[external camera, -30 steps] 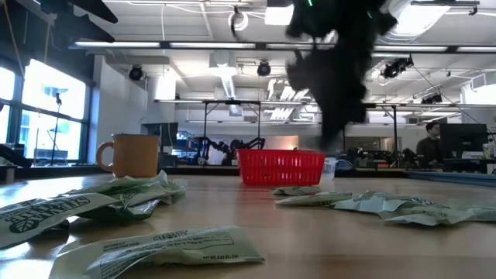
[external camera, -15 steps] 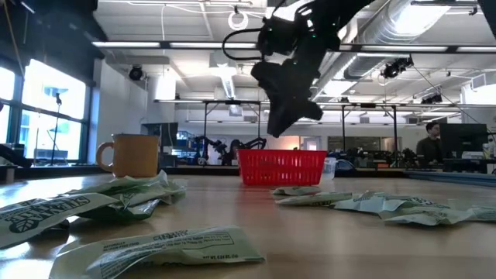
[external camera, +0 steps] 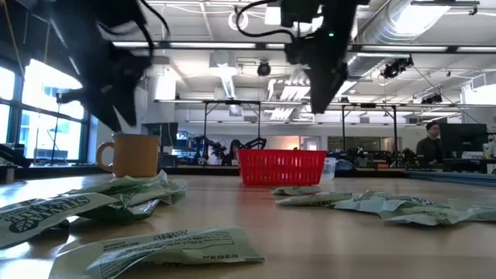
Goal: Pick and place items into bin
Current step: Put the white packet into the red basket, then put the green packet into the red basket
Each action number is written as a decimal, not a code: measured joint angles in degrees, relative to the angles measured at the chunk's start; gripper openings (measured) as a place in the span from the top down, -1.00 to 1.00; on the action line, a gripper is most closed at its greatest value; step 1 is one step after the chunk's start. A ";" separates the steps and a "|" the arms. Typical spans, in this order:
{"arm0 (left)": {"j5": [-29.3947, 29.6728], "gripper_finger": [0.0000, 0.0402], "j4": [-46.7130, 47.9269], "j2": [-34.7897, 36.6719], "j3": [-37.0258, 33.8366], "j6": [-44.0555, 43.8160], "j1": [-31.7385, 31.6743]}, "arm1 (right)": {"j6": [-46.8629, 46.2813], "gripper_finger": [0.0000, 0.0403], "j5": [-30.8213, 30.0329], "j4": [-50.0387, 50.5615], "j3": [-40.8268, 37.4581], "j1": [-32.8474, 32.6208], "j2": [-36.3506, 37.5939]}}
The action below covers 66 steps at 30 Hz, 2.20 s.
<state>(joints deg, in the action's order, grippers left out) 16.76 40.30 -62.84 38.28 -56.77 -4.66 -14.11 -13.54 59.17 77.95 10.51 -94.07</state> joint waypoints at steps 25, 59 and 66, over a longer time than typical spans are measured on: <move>-1.59 0.85 -18.36 -23.62 4.78 13.99 -12.39 | -14.88 -0.41 0.15 -17.04 -28.17 -0.70 19.29; -21.93 -0.28 12.38 -32.39 45.33 54.18 -8.81 | -20.26 -0.30 10.69 -21.33 -31.17 -44.58 17.47; -20.73 -0.13 16.40 -29.67 45.33 55.08 -8.81 | -20.34 -0.30 11.99 -34.40 -31.09 -49.48 10.68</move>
<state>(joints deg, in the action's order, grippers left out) -3.97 56.70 -92.51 83.61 -1.69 -13.47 -34.45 -1.55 24.77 46.86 -38.97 -83.39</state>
